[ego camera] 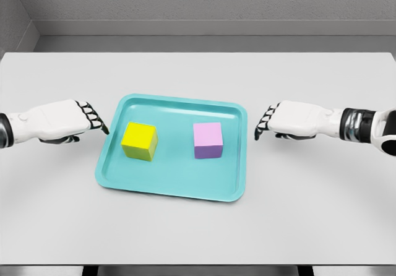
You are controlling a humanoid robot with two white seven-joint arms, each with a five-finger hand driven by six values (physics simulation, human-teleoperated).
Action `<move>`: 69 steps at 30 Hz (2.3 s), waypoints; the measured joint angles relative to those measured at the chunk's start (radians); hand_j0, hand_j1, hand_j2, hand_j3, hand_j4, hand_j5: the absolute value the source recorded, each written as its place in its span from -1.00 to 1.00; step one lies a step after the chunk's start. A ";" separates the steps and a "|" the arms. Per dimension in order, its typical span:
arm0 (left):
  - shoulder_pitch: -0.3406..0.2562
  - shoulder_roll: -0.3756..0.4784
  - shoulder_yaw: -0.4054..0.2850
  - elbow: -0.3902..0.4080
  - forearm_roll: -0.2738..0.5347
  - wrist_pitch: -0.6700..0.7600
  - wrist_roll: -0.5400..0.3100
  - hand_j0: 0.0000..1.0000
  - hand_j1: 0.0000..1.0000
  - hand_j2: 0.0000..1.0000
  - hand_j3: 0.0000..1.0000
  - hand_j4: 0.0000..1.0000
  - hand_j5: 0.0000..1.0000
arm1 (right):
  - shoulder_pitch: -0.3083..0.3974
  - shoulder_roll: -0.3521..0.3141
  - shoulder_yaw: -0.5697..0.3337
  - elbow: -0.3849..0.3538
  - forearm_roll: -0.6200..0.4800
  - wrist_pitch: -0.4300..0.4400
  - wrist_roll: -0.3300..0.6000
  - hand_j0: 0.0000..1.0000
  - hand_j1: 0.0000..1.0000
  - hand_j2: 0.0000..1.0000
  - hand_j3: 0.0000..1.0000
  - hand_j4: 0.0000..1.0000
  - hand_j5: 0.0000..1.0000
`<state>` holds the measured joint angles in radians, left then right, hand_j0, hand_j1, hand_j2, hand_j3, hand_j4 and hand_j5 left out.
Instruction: Push two cubes
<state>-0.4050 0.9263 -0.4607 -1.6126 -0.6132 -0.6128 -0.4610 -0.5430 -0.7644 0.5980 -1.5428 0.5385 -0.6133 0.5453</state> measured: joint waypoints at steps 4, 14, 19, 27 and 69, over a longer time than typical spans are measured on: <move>0.002 -0.007 -0.004 -0.010 -0.001 0.000 -0.002 0.47 0.47 0.47 0.47 0.47 0.47 | -0.003 0.015 0.002 -0.005 0.015 0.000 0.001 0.19 0.19 0.19 0.19 0.19 0.19; 0.008 -0.049 -0.007 -0.016 -0.002 0.000 -0.017 0.46 0.46 0.46 0.46 0.46 0.46 | -0.008 0.085 0.010 -0.006 0.071 0.000 0.022 0.19 0.19 0.19 0.19 0.19 0.19; 0.025 -0.054 -0.006 -0.033 -0.003 0.000 -0.030 0.46 0.46 0.46 0.46 0.46 0.46 | -0.011 0.104 0.012 -0.005 0.092 0.000 0.024 0.19 0.19 0.19 0.19 0.19 0.19; 0.025 -0.066 -0.006 -0.058 -0.001 0.000 -0.044 0.46 0.46 0.46 0.46 0.46 0.46 | -0.014 0.115 0.012 -0.043 0.094 0.000 0.039 0.19 0.19 0.19 0.19 0.19 0.19; 0.002 -0.140 -0.006 -0.045 -0.014 0.000 -0.101 0.46 0.46 0.46 0.46 0.46 0.46 | -0.041 0.267 0.030 0.040 0.162 0.000 0.040 0.19 0.19 0.19 0.19 0.19 0.19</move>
<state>-0.4034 0.7858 -0.4664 -1.6580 -0.6272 -0.6132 -0.5615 -0.5844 -0.4973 0.6276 -1.5033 0.7006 -0.6136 0.5849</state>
